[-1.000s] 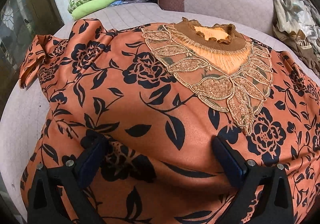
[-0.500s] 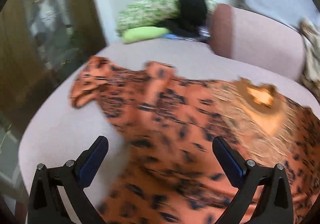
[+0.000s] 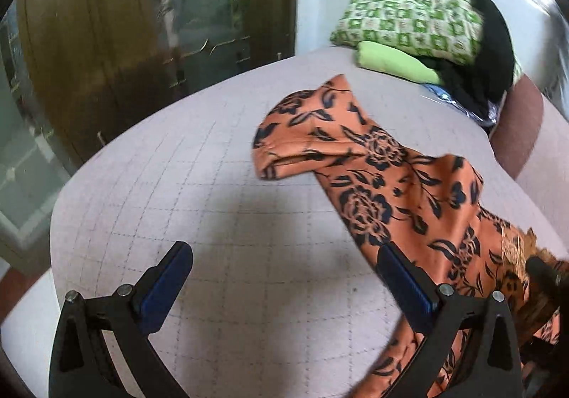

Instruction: Fold small clothes

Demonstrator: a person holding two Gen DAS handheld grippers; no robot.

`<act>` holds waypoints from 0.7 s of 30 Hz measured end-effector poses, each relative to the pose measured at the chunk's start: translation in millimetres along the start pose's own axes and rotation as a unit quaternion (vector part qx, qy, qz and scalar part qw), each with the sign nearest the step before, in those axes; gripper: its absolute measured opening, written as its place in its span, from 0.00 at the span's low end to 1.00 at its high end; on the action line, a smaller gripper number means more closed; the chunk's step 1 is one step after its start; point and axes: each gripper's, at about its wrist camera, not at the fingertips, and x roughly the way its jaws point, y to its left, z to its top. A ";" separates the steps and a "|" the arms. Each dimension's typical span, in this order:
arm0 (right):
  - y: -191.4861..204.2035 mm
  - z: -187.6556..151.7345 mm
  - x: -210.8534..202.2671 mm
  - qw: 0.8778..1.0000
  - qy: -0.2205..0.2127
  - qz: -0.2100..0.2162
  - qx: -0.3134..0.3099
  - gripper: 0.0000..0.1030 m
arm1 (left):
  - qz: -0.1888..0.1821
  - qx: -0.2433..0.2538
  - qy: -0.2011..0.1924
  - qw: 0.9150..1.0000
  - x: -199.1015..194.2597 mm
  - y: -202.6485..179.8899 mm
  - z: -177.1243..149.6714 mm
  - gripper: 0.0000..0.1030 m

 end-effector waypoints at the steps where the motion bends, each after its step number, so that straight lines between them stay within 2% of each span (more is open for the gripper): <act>1: 7.9 -1.7 -1.6 1.000 0.008 0.009 -0.025 0.96 | 0.001 -0.004 0.001 1.000 -0.8 3.5 0.4 1.00; 3: 23.3 -2.4 -15.8 0.996 0.021 0.054 -0.074 0.96 | 0.004 -0.010 0.000 1.000 -0.7 8.3 1.6 1.00; 5: 31.4 -0.9 -42.5 0.991 0.002 0.074 -0.115 0.95 | 0.004 -0.018 0.001 1.000 0.8 10.3 2.3 1.00; 8: 26.0 1.4 -89.8 0.989 -0.037 0.062 -0.132 0.94 | 0.000 -0.021 0.004 1.000 -0.6 8.5 1.1 1.00; 11: -2.5 3.5 -121.3 0.992 -0.043 -0.003 -0.120 0.93 | -0.016 -0.013 0.003 1.000 -4.9 -6.0 -2.0 1.00; 13: -20.9 9.7 -128.2 0.991 -0.046 -0.066 -0.108 0.83 | -0.032 0.007 0.003 0.999 -7.9 -21.2 -6.0 1.00; 15: -51.2 12.5 -145.0 0.987 -0.055 -0.129 -0.084 0.55 | -0.041 0.035 -0.001 0.999 -10.7 -39.4 -11.2 1.00; 16: -72.4 15.3 -155.3 0.984 -0.065 -0.159 -0.055 0.48 | -0.043 0.053 -0.005 0.998 -13.0 -50.1 -15.0 1.00; 17: -88.8 15.7 -164.8 0.982 -0.072 -0.174 -0.030 0.39 | -0.047 0.071 -0.009 0.996 -15.4 -60.7 -18.8 1.00; 21: -137.1 17.8 -185.2 0.979 -0.092 -0.174 0.059 0.37 | -0.062 0.145 -0.029 0.987 -23.4 -105.3 -38.1 1.00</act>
